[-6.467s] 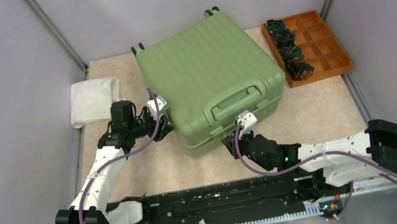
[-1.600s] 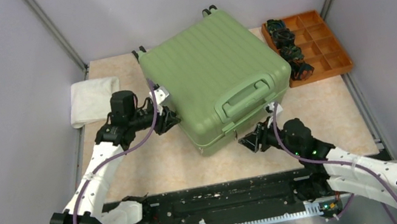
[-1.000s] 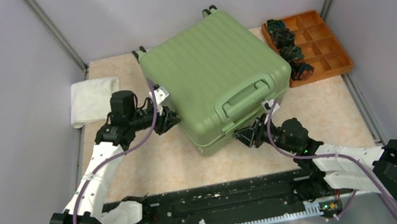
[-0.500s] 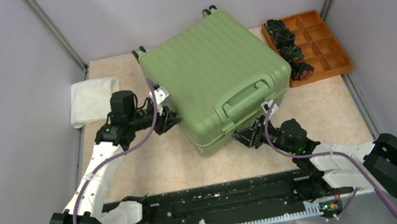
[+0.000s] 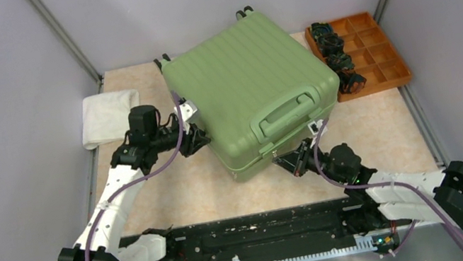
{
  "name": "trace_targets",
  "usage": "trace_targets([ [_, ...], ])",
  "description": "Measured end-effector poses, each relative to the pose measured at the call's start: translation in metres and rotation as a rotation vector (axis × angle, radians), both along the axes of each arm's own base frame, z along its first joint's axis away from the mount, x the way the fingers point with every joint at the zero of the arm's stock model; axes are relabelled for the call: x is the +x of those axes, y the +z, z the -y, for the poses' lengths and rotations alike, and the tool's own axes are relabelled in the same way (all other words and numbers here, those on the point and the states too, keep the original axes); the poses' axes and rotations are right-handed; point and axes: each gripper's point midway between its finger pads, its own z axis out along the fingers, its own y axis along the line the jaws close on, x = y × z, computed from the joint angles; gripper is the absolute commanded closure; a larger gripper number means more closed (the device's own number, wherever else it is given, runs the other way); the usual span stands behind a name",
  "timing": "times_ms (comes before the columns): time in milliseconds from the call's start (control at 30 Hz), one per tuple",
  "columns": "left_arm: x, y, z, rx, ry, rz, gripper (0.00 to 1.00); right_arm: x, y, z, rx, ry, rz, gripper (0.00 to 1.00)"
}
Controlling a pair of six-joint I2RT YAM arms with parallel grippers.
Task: Pack the luggage
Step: Zip the luggage at the center of the board.
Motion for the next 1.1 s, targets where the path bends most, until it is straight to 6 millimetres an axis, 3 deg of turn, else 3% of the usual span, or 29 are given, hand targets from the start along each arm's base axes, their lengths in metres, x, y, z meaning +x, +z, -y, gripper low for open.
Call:
trace_targets([
  [800,-0.012,-0.006,0.011,0.023,0.005,-0.077,0.63,-0.009,-0.002,-0.033,0.137,-0.032,-0.049,1.0],
  [1100,-0.013,-0.007,0.011,0.024,0.019,-0.101,0.64,-0.019,-0.003,-0.059,0.146,0.028,-0.039,1.0],
])
